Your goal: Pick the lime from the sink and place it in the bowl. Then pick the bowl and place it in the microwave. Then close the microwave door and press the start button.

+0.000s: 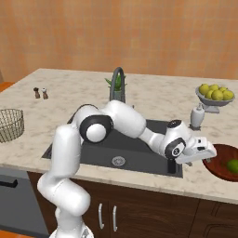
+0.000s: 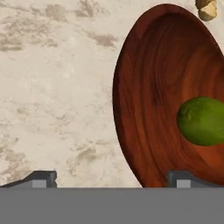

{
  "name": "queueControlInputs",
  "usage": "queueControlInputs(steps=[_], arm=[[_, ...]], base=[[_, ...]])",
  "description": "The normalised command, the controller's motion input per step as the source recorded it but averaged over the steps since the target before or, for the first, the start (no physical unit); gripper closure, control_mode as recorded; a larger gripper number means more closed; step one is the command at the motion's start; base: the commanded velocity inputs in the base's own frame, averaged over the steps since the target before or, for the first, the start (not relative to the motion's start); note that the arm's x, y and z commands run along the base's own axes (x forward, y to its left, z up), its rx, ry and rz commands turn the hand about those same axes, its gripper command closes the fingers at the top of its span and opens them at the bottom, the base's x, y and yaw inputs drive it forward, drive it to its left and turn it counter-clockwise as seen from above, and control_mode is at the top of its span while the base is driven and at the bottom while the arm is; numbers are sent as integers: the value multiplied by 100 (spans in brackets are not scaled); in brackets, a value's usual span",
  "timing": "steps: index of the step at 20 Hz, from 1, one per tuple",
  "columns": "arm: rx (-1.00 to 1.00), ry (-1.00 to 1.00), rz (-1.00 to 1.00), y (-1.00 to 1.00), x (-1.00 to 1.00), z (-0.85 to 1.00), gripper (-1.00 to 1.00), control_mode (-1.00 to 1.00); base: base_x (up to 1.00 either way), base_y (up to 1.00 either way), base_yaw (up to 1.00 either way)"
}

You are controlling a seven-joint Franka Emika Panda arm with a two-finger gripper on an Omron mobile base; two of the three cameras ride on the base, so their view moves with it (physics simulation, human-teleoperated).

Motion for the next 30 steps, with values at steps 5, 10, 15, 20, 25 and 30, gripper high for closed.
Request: queueControlInputs(steps=[5, 10, 15, 20, 25, 30], arm=[[0, 5, 0, -60, 21, -16, -100, -100], [1, 5, 2, -39, 34, -15, -100, -100], [4, 7, 2, -4, 3, -10, 100, -100], [0, 3, 0, 10, -16, 1, 100, -100], [-1, -2, 2, 62, -64, 64, 100, -100], [-12, -2, 10, 97, -54, 100, 100, -100]], base=[[0, 0, 0], [0, 0, 0], [0, 0, 0], [0, 0, 0], [0, 0, 0], [0, 0, 0]])
